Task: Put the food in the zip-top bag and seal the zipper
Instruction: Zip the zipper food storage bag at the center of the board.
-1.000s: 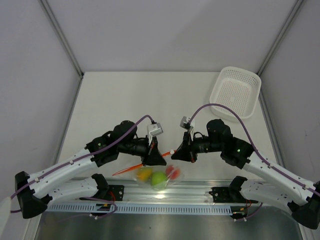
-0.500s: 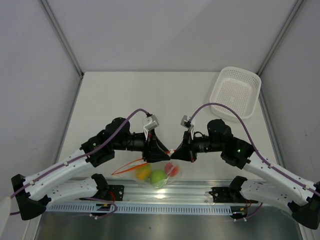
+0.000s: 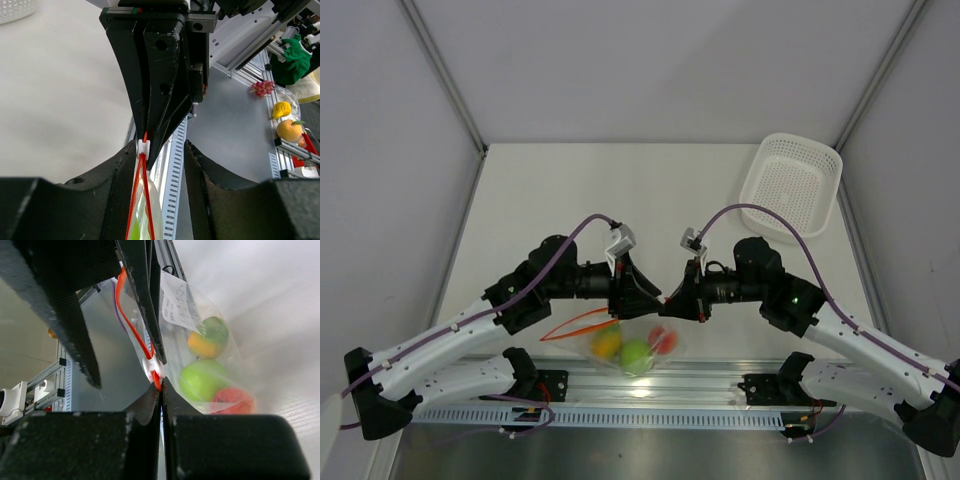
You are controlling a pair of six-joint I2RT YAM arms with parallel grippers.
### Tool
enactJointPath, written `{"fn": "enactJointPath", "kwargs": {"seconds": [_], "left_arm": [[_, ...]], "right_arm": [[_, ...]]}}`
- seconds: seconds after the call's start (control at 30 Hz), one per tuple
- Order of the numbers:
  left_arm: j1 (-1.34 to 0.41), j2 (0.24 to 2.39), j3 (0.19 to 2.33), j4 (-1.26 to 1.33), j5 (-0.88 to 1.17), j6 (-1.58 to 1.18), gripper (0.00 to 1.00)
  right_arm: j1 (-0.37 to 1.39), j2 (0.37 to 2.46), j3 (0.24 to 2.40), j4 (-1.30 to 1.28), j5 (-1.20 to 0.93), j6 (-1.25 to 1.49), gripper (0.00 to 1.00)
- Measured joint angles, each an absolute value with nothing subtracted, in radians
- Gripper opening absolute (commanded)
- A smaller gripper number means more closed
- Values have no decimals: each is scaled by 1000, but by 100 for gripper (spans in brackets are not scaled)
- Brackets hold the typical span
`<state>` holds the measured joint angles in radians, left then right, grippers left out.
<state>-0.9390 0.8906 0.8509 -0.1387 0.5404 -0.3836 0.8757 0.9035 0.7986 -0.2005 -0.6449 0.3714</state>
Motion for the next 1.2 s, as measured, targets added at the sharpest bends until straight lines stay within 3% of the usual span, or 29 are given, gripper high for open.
{"fn": "enactJointPath", "kwargs": {"seconds": [0.23,0.47,1.2], "left_arm": [[-939,909,845,-136,518,-384,33],[-939,910,828,-134,490,-384,1],[-938,905,804,-139,466,-392,1]], "right_arm": [[876,908,799,-195,-645,385,0],[876,907,796,-196,-639,390,0],[879,783,654,-30,-520,527,0]]}}
